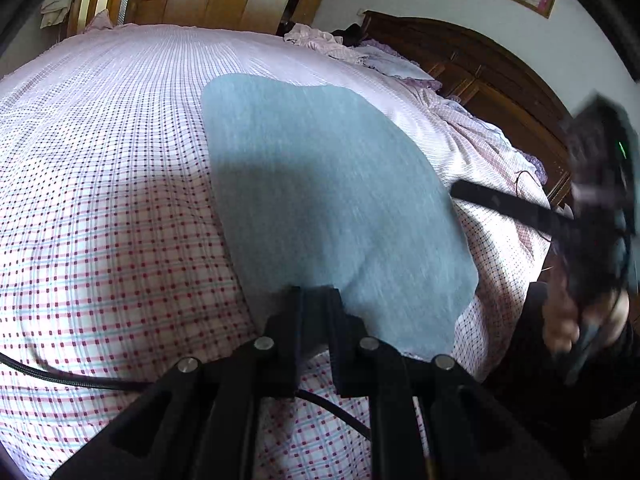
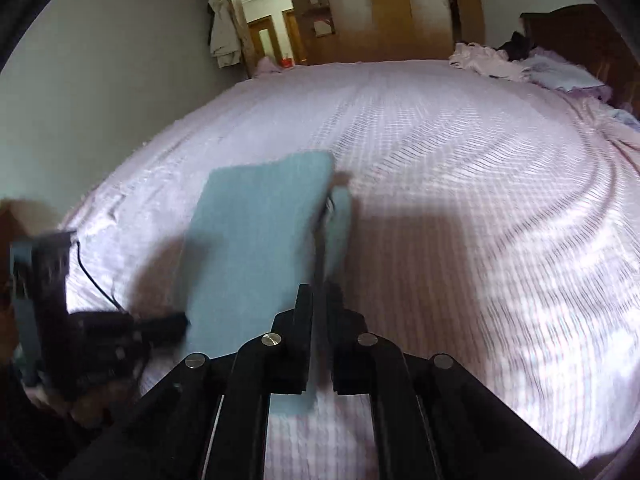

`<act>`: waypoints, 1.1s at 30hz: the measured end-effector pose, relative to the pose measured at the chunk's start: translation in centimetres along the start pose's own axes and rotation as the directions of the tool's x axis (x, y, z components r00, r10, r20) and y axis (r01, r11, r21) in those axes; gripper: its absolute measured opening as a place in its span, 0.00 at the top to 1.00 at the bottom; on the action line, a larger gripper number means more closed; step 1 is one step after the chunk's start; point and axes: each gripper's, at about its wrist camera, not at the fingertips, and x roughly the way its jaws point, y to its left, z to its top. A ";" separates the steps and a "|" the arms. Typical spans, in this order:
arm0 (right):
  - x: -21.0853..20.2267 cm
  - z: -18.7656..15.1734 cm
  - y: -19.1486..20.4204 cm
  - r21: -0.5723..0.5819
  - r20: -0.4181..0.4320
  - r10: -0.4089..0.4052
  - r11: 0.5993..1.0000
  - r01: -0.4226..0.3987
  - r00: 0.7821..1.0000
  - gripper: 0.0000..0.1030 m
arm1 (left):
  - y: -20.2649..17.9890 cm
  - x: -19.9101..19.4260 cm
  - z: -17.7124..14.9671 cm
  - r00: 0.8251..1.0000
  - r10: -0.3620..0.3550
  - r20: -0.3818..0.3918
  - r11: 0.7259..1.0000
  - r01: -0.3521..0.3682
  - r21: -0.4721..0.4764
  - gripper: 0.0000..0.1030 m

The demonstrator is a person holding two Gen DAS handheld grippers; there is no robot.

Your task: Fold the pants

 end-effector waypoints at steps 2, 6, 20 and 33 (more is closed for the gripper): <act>-0.3 -0.7 -0.4 0.008 -0.015 -0.017 1.000 0.017 1.000 0.93 | -0.1 -0.1 -0.1 1.000 0.002 0.002 1.000 -0.002 -0.004 0.88; -1.0 -0.3 -1.9 0.060 0.052 -0.027 0.998 0.024 0.998 0.33 | -0.1 -1.1 -0.4 0.999 -0.030 0.033 0.999 0.031 -0.029 0.88; 3.0 -0.5 -1.6 0.044 -0.069 -0.122 0.991 0.125 0.990 0.31 | 3.5 -2.2 1.8 0.992 0.026 0.126 0.993 -0.010 -0.121 0.43; 10.0 1.4 -4.8 0.453 0.015 0.422 0.805 -0.382 0.907 0.60 | 11.0 3.5 6.7 0.913 -0.405 0.042 0.805 0.378 -0.457 0.67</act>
